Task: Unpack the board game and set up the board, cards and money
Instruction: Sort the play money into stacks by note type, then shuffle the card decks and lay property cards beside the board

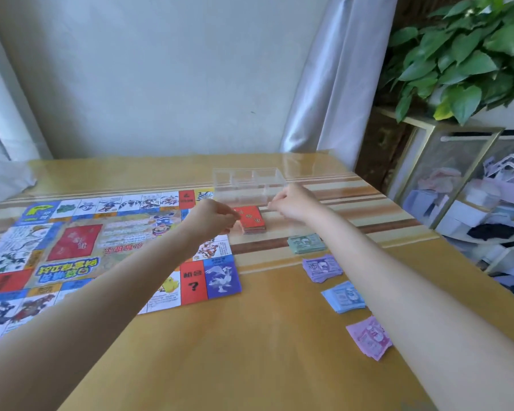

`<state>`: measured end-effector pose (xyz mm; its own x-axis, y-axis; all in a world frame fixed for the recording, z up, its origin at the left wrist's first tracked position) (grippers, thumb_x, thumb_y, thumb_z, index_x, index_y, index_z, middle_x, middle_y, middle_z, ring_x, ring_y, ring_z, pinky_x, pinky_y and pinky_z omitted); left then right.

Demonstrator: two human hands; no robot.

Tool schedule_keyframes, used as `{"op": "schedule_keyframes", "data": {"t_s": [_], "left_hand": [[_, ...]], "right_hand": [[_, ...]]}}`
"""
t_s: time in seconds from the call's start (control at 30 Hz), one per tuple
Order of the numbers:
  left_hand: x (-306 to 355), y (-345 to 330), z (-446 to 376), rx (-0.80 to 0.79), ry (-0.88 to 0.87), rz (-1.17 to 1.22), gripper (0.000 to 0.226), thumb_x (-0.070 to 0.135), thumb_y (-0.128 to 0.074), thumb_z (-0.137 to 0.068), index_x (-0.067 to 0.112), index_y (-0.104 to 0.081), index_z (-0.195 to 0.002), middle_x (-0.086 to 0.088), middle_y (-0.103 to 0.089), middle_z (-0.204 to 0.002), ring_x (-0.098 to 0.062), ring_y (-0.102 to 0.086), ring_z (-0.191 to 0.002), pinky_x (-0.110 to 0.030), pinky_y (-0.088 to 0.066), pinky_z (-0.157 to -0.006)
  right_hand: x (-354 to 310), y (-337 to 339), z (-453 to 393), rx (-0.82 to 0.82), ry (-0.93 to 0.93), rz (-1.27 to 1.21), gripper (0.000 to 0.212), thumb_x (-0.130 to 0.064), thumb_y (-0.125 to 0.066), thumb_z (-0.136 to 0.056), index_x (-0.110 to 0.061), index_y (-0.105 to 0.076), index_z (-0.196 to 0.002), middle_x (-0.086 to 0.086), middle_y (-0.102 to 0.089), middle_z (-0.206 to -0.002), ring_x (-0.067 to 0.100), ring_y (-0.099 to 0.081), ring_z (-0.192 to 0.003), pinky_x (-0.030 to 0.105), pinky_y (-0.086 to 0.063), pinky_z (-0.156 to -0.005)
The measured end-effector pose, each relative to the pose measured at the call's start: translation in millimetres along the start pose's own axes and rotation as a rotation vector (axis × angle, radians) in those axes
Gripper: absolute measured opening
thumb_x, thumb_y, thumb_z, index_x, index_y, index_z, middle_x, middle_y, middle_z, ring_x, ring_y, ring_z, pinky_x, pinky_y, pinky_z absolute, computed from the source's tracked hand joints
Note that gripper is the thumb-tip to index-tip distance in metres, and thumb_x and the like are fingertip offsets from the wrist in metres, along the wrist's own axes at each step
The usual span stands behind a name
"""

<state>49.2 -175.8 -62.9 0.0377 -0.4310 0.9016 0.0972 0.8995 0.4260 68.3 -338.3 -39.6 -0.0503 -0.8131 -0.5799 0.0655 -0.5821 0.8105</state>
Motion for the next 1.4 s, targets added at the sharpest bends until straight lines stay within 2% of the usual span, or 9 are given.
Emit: {"op": "schedule_keyframes", "data": {"t_s": [0.17,0.27,0.47,0.67,0.8,0.87,0.97,1.2,1.4], "left_hand": [[-4,-6,-29,-0.054,0.247,0.328,0.008,0.006,-0.051,-0.092,0.004,-0.058,-0.086,-0.011,-0.053,-0.098,-0.024,-0.050,-0.093,-0.029,-0.045,-0.084],[-2,-19,-42,-0.054,0.320,0.433,0.019,0.011,-0.056,-0.088,0.004,-0.052,-0.106,-0.012,-0.049,-0.102,-0.023,-0.047,-0.086,-0.032,-0.043,-0.074],[6,-37,-55,-0.024,0.373,0.491,0.015,0.014,-0.057,-0.089,0.010,-0.042,-0.088,-0.009,-0.045,-0.078,-0.019,-0.046,-0.062,-0.037,-0.046,-0.076],[10,-36,-55,-0.046,0.366,0.525,0.023,0.017,-0.049,-0.094,0.008,-0.043,-0.114,-0.009,-0.044,-0.081,-0.018,-0.045,-0.064,-0.034,-0.040,-0.075],[13,-31,-48,-0.045,0.388,0.661,0.038,0.017,-0.045,-0.096,0.000,-0.039,-0.130,-0.010,-0.044,-0.079,-0.020,-0.053,-0.048,-0.021,-0.046,-0.042],[15,-31,-42,-0.020,0.394,0.697,0.043,0.017,-0.044,-0.097,-0.002,-0.035,-0.134,-0.015,-0.048,-0.092,-0.020,-0.057,-0.044,-0.018,-0.042,-0.031],[18,-30,-39,0.013,0.403,0.706,0.045,0.020,-0.043,-0.098,0.000,-0.033,-0.137,-0.019,-0.048,-0.122,-0.018,-0.051,-0.061,-0.022,-0.046,-0.039],[17,-33,-41,0.014,0.408,0.762,0.039,0.021,-0.042,-0.098,-0.001,-0.038,-0.130,-0.008,-0.043,-0.076,-0.018,-0.045,-0.058,-0.027,-0.041,-0.052],[1,-20,-48,0.031,0.369,0.685,0.019,0.022,-0.044,-0.096,0.009,-0.045,-0.109,-0.012,-0.046,-0.105,-0.021,-0.053,-0.082,-0.032,-0.050,-0.063]], "right_hand": [[-13,-38,-32,-0.062,-0.044,0.068,0.031,-0.018,-0.042,-0.096,-0.002,-0.050,-0.121,0.014,-0.057,-0.112,0.032,-0.055,-0.106,0.032,-0.041,-0.079],[-10,-45,-46,-0.045,-0.083,0.084,0.020,-0.018,-0.044,-0.094,-0.011,-0.046,-0.075,0.004,-0.047,-0.075,0.027,-0.051,-0.083,0.027,-0.036,-0.056],[-14,-43,-52,-0.116,-0.016,0.106,0.018,-0.012,-0.045,-0.091,-0.016,-0.054,-0.076,0.000,-0.051,-0.073,0.020,-0.050,-0.073,0.024,-0.030,-0.048],[-17,-43,-53,-0.159,-0.165,-0.081,0.040,-0.005,-0.047,-0.091,-0.007,-0.046,-0.131,0.009,-0.057,-0.102,0.023,-0.055,-0.087,0.027,-0.048,-0.062],[-20,-38,-55,-0.224,-0.301,-0.332,0.047,-0.001,-0.047,-0.091,-0.007,-0.036,-0.136,0.010,-0.058,-0.085,0.022,-0.061,-0.077,0.035,-0.054,-0.079],[-22,-33,-55,-0.210,-0.328,-0.344,0.043,0.001,-0.049,-0.089,-0.006,-0.040,-0.131,0.011,-0.054,-0.086,0.026,-0.060,-0.091,0.039,-0.052,-0.089],[-23,-30,-55,-0.200,-0.352,-0.323,0.044,0.004,-0.048,-0.088,-0.003,-0.040,-0.130,0.016,-0.052,-0.109,0.030,-0.053,-0.112,0.043,-0.045,-0.100],[-19,-43,-54,-0.159,-0.365,-0.448,0.037,0.013,-0.042,-0.087,0.001,-0.049,-0.121,0.013,-0.056,-0.083,0.027,-0.060,-0.092,0.041,-0.049,-0.095],[-10,-30,-53,-0.098,-0.256,-0.691,0.037,0.017,-0.051,-0.084,-0.002,-0.055,-0.115,0.017,-0.062,-0.103,0.027,-0.057,-0.089,0.042,-0.052,-0.086]]}}
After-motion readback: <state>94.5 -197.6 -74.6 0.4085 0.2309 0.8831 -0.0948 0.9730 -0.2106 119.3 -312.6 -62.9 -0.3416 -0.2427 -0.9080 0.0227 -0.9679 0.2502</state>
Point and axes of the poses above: each hand's wrist, its own z-axis away from the middle knuckle, its own y-axis out of the back of the hand, x = y × z, the point moved 4 cm from there along -z, towards the middle knuckle
